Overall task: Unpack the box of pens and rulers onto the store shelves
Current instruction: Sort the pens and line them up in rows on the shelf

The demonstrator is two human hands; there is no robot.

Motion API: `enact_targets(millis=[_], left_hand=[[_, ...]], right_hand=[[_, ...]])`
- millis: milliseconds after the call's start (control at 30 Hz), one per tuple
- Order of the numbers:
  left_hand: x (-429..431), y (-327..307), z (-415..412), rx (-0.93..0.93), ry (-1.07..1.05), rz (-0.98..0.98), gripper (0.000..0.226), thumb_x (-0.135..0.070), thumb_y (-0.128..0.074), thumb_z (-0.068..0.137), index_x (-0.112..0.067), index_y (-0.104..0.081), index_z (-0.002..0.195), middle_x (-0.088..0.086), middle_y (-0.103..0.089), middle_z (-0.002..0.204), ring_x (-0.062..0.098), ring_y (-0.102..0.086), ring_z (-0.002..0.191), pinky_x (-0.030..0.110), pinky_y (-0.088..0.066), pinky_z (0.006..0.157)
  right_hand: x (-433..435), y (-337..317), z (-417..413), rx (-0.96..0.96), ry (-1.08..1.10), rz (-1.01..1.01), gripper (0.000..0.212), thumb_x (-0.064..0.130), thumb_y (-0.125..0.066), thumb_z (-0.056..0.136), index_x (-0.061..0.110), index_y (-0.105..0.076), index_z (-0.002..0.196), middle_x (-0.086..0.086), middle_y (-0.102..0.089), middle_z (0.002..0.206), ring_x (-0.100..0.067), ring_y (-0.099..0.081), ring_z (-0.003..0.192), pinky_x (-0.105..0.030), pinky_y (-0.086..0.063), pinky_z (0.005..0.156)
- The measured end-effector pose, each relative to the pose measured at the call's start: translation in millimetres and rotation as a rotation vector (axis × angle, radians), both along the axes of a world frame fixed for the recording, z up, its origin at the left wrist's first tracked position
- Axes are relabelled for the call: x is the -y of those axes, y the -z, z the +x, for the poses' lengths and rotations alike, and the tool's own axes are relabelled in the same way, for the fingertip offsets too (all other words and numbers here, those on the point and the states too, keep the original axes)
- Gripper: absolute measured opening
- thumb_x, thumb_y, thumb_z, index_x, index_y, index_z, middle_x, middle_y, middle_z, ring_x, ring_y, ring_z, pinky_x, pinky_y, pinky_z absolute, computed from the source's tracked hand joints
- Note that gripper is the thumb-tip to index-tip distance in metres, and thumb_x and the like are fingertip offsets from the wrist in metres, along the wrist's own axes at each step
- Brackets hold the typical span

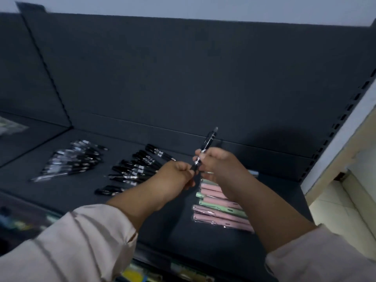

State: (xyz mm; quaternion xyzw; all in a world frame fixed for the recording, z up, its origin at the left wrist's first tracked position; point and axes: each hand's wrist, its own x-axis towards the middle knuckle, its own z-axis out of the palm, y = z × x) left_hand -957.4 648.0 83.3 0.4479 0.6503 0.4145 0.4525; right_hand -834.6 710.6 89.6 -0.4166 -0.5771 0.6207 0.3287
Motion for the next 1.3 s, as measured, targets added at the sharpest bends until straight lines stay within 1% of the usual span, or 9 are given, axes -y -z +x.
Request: enact_targets(millis=[133, 200, 267, 400, 533, 667, 900, 1067, 1300], left_hand=[[14, 15, -37, -0.36, 0.007, 0.013, 0.027, -0.02, -0.051, 0.095, -0.017, -0.058, 0.069, 0.001, -0.054, 0.063, 0.016, -0.049, 0.06, 0.029, -0.04, 0.063], [28, 20, -63, -0.625, -0.003, -0.004, 0.018, -0.025, -0.052, 0.094, -0.018, -0.063, 0.081, 0.002, -0.063, 0.077, 0.02, -0.059, 0.074, 0.03, -0.044, 0.07], [45, 27, -92, -0.838, -0.027, -0.054, 0.015, -0.029, -0.054, 0.092, -0.019, -0.064, 0.093, 0.005, -0.066, 0.094, 0.023, -0.061, 0.091, 0.028, -0.044, 0.075], [79, 37, -141, -1.023, -0.07, -0.167, 0.027, -0.032, -0.055, 0.09, -0.022, -0.061, 0.114, 0.011, -0.058, 0.113, 0.031, -0.055, 0.11, 0.034, -0.046, 0.09], [102, 37, -170, -1.137, -0.087, -0.181, 0.041, -0.034, -0.051, 0.092, -0.02, -0.048, 0.131, 0.011, -0.049, 0.12, 0.034, -0.047, 0.115, 0.041, -0.044, 0.094], [120, 34, -188, -1.202, -0.11, -0.096, 0.049, -0.038, -0.05, 0.093, -0.022, -0.039, 0.138, 0.006, -0.044, 0.132, 0.031, -0.041, 0.121, 0.039, -0.04, 0.097], [188, 35, -271, -1.226, -0.199, -0.031, 0.051, -0.04, -0.05, 0.091, -0.023, -0.039, 0.137, 0.002, -0.043, 0.137, 0.028, -0.042, 0.124, 0.038, -0.038, 0.099], [259, 38, -358, -1.217, -0.296, -0.122, 0.05, -0.04, -0.051, 0.089, -0.021, -0.043, 0.135, 0.003, -0.044, 0.136, 0.029, -0.043, 0.123, 0.04, -0.039, 0.099], [373, 34, -461, -1.205, -0.49, -0.287, 0.052, -0.041, -0.053, 0.089, -0.02, -0.042, 0.136, 0.005, -0.046, 0.135, 0.031, -0.045, 0.119, 0.041, -0.04, 0.097]], right_hand=[[8, 7, -42, 0.006, -0.111, 0.056, 0.015, 0.011, -0.05, 0.098, 0.018, -0.059, 0.087, 0.004, -0.066, 0.082, -0.006, -0.058, 0.074, -0.018, -0.046, 0.069], [7, 19, -63, 0.101, -0.129, 0.179, 0.011, 0.009, -0.055, 0.094, 0.015, -0.06, 0.087, 0.008, -0.061, 0.068, 0.003, -0.053, 0.059, -0.015, -0.044, 0.058], [4, 35, -82, 0.309, -0.172, 0.391, 0.008, 0.013, -0.062, 0.09, 0.019, -0.062, 0.084, 0.013, -0.058, 0.059, 0.004, -0.049, 0.052, -0.021, -0.038, 0.058], [10, 53, -113, 0.747, -0.274, 0.727, 0.008, 0.027, -0.063, 0.088, 0.023, -0.066, 0.094, 0.004, -0.066, 0.09, -0.017, -0.059, 0.084, -0.023, -0.037, 0.068], [23, 58, -147, 0.926, -0.304, 0.944, 0.016, 0.029, -0.058, 0.092, 0.019, -0.065, 0.101, -0.003, -0.06, 0.103, -0.024, -0.053, 0.102, -0.029, -0.041, 0.078], [33, 59, -170, 1.111, -0.301, 0.97, 0.027, 0.034, -0.056, 0.093, 0.02, -0.061, 0.115, -0.004, -0.057, 0.119, -0.025, -0.047, 0.118, -0.033, -0.039, 0.096], [104, 41, -262, 1.024, -0.383, 1.063, 0.037, 0.036, -0.048, 0.096, 0.02, -0.052, 0.128, -0.005, -0.051, 0.128, -0.025, -0.043, 0.119, -0.036, -0.036, 0.098], [174, 36, -355, 0.886, -0.503, 1.192, 0.042, 0.04, -0.048, 0.095, 0.021, -0.05, 0.133, -0.002, -0.045, 0.139, -0.024, -0.036, 0.128, -0.035, -0.027, 0.107], [261, 36, -478, 0.778, -0.677, 1.257, 0.055, 0.045, -0.044, 0.097, 0.024, -0.033, 0.147, -0.001, -0.026, 0.155, -0.021, -0.018, 0.142, -0.035, -0.013, 0.115]])
